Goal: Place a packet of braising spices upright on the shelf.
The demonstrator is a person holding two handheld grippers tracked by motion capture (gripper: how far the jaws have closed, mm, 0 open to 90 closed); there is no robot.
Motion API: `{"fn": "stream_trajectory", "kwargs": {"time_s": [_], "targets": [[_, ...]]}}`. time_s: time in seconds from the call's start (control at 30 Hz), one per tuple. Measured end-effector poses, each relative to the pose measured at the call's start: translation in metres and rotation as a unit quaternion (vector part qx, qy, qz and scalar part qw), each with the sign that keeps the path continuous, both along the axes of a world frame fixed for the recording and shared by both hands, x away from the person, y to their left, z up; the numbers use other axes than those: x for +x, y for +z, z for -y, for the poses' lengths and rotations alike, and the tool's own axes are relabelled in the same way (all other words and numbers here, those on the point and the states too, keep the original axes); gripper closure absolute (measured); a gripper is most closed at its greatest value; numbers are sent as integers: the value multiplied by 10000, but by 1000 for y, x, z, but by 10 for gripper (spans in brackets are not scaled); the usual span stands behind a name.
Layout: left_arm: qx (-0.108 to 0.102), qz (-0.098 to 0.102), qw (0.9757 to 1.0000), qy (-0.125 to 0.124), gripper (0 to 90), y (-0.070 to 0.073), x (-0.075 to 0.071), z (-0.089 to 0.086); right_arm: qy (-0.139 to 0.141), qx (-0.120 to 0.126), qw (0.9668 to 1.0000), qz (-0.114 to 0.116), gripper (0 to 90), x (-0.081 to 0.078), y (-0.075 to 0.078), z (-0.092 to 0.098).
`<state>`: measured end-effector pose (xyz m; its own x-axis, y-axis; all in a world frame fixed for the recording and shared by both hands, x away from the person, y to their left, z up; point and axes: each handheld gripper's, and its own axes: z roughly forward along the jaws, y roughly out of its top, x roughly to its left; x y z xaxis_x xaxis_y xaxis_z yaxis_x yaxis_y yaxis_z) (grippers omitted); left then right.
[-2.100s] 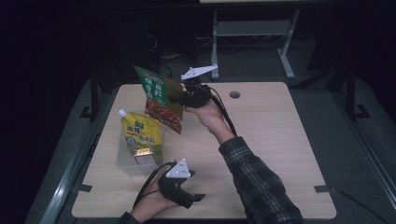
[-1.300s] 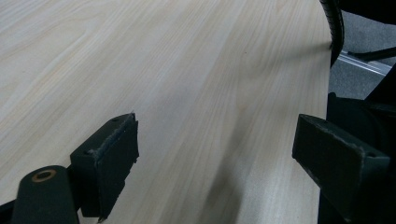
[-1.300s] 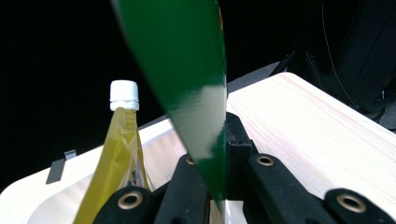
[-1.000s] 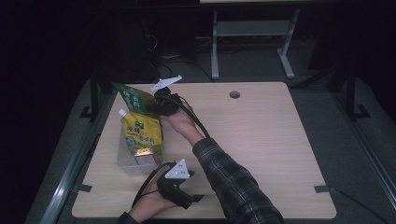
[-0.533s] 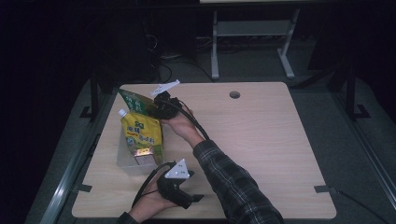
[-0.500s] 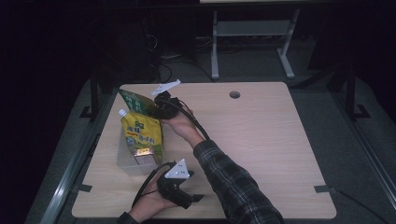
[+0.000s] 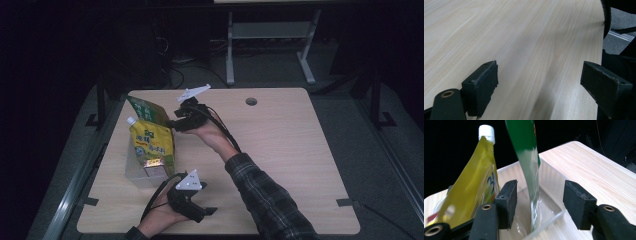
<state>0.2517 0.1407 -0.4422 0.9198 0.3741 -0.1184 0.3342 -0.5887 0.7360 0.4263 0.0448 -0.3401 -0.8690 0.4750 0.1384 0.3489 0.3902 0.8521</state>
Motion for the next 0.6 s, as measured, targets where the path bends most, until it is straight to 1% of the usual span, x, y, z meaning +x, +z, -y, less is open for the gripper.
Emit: {"fn": "stream_trajectory", "kwargs": {"time_s": [0.13,0.23,0.27,0.3,0.33,0.37,0.4,0.47,0.53,0.57,0.6], "targets": [[67,14,10000,-31,139,0,1,-1,-21,41,10000,-10,420,-6,2,21],[51,-1,10000,-29,139,0,1,0,-61,17,10000,0,404,-10,1,35],[61,16,10000,-46,139,0,1,-1,-112,-1,9999,1,395,-13,1,42],[23,-17,10000,-22,139,-1,0,0,-116,5,9999,0,392,-14,0,46],[28,-14,10000,-26,139,-1,0,0,-133,23,9999,-8,384,-16,0,52],[28,-14,10000,-26,139,-1,0,0,-133,23,9999,-8,384,-16,0,52],[25,-26,10000,-29,139,-1,1,0,-198,27,9998,-6,379,-20,-2,66],[6,-35,10000,-13,139,-1,0,0,-268,42,9996,-28,367,-26,-4,79],[20,-49,10000,-7,139,-1,0,0,-353,12,9994,15,343,-30,-6,90],[20,-49,10000,-7,139,-1,0,0,-353,12,9994,15,343,-30,-6,90],[10,-57,10000,-13,139,-1,0,1,-353,-7,9994,-11,336,-35,-9,101]]}}
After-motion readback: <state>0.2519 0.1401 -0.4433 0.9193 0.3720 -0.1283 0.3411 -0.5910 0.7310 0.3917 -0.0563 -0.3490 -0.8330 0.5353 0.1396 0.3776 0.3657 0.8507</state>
